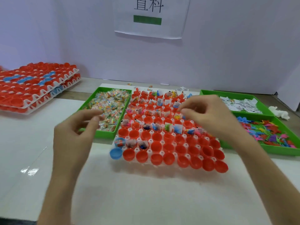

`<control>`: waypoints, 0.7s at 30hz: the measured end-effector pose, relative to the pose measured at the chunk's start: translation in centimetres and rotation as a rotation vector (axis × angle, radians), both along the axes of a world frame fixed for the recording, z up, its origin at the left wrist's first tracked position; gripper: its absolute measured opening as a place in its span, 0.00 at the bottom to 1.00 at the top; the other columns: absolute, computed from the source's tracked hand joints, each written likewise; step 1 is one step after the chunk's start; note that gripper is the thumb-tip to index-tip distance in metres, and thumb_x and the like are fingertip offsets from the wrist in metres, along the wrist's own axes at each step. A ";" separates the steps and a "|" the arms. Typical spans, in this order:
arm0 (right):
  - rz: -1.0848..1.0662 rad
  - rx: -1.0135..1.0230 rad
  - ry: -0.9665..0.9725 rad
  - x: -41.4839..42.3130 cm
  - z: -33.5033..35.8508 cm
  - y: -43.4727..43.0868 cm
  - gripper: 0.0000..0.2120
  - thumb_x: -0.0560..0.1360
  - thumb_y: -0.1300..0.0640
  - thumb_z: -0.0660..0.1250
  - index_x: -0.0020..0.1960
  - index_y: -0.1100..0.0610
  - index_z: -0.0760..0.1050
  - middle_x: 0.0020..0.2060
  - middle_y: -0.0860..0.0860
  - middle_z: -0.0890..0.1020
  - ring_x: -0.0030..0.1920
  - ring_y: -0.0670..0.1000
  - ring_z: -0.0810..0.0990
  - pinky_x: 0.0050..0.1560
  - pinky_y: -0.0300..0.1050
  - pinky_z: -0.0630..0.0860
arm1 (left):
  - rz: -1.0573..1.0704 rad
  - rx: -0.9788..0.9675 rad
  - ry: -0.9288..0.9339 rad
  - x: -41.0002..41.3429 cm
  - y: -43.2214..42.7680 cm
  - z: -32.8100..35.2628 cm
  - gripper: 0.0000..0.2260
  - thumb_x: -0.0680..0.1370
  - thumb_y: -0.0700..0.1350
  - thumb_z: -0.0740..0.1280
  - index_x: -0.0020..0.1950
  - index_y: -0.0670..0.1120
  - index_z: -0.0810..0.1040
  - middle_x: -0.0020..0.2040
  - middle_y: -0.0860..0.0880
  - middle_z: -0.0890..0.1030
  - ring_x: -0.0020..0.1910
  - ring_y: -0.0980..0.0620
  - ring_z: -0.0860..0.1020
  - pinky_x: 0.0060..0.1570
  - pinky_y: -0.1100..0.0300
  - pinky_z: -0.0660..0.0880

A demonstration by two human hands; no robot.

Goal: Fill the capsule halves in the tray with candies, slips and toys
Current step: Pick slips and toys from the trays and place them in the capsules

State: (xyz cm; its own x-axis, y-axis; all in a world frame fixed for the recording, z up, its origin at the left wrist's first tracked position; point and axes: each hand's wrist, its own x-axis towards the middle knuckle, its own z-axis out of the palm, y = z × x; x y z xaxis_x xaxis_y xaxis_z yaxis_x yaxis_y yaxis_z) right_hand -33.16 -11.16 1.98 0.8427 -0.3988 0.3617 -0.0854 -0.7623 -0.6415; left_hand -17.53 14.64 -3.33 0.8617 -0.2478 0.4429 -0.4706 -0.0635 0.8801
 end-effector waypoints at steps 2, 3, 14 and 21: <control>-0.126 0.030 -0.086 -1.3 0.2 -3.0 0.06 0.75 0.58 0.72 0.44 0.47 0.84 0.37 0.45 0.85 0.39 0.50 0.83 0.43 0.47 0.80 | -0.006 0.201 0.000 3.3 -0.8 0.9 0.11 0.78 0.40 0.71 0.47 0.57 0.84 0.42 0.59 0.86 0.41 0.59 0.82 0.41 0.62 0.77; -0.179 0.048 -0.130 -1.9 0.1 -4.5 0.07 0.76 0.58 0.72 0.43 0.47 0.84 0.36 0.46 0.85 0.38 0.50 0.83 0.42 0.47 0.80 | -0.022 0.331 0.014 5.0 -1.5 1.3 0.09 0.78 0.42 0.72 0.47 0.58 0.84 0.43 0.59 0.85 0.42 0.58 0.82 0.39 0.61 0.76; -0.454 0.125 -0.158 -4.2 -2.4 -14.3 0.08 0.77 0.58 0.71 0.42 0.47 0.84 0.32 0.46 0.83 0.29 0.41 0.77 0.35 0.42 0.77 | 0.102 0.806 -0.029 11.0 -5.2 -0.3 0.07 0.72 0.48 0.78 0.49 0.51 0.86 0.43 0.50 0.83 0.40 0.55 0.78 0.43 0.54 0.74; -0.539 0.123 0.063 -1.7 -2.7 -18.0 0.04 0.77 0.55 0.71 0.44 0.49 0.84 0.37 0.49 0.85 0.35 0.50 0.80 0.35 0.43 0.72 | -0.049 0.443 -0.084 7.5 -7.6 2.7 0.08 0.74 0.47 0.76 0.52 0.54 0.85 0.42 0.60 0.83 0.38 0.60 0.82 0.30 0.65 0.76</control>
State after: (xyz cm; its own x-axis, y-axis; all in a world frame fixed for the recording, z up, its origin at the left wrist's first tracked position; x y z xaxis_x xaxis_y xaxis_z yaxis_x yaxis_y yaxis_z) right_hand -34.90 -29.15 -0.70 0.5265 -0.8153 0.2411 -0.4832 -0.5203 -0.7042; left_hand -10.02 7.03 -0.61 0.8097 -0.4688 0.3529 -0.5512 -0.4015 0.7314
